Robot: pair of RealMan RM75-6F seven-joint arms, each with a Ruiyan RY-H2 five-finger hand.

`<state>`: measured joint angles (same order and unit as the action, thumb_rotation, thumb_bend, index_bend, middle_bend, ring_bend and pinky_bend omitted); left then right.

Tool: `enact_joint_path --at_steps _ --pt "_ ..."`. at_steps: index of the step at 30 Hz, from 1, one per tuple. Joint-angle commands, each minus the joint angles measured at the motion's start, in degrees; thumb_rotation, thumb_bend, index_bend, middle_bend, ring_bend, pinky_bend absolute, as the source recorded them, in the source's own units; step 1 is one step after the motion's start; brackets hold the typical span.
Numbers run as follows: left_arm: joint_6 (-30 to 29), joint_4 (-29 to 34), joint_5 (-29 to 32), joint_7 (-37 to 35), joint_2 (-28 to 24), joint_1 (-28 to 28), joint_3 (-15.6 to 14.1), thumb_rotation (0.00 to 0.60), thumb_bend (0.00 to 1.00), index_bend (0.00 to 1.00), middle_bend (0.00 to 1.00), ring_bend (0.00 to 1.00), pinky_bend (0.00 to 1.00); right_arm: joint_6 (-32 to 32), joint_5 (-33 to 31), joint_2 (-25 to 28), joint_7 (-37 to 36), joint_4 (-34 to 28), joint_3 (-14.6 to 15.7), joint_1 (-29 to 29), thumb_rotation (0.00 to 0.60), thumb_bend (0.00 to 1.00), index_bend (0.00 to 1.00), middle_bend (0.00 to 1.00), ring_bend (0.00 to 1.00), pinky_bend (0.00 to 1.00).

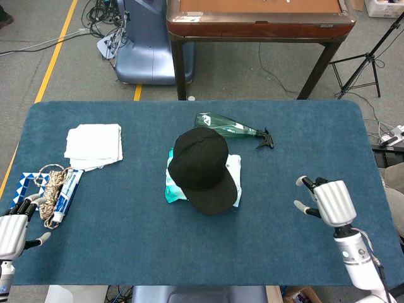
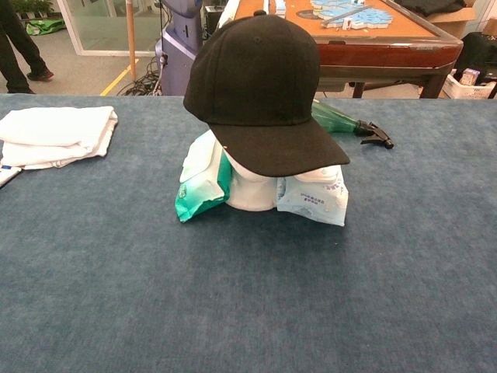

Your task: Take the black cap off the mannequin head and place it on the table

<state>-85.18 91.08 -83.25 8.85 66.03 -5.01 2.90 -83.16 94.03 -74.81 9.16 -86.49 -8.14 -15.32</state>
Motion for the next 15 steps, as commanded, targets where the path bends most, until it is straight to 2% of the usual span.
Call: enact_joint_path --at_steps 1,8,15 --pt "-0.14 0.05 -0.09 -0.02 -0.03 0.13 -0.09 0.600 0.06 0.25 0.20 0.25 0.41 2.42 0.57 -1.56 1.50 -0.31 -0.31 -2.20 0.600 0.00 0.48 0.87 0.70 0.97" --pt "-0.28 0.10 0.22 -0.42 -0.19 0.35 0.01 0.600 0.06 0.25 0.20 0.25 0.41 5.63 2.00 -3.13 3.99 -2.85 0.31 -5.44 0.600 0.00 0.48 0.87 0.71 0.98" --pt "0.40 -0.04 0.68 0.33 0.06 0.20 -0.04 0.600 0.06 0.25 0.20 0.25 0.41 6.40 2.88 -7.19 2.98 -1.49 0.56 -7.71 0.600 0.00 0.48 0.87 0.71 1.00"
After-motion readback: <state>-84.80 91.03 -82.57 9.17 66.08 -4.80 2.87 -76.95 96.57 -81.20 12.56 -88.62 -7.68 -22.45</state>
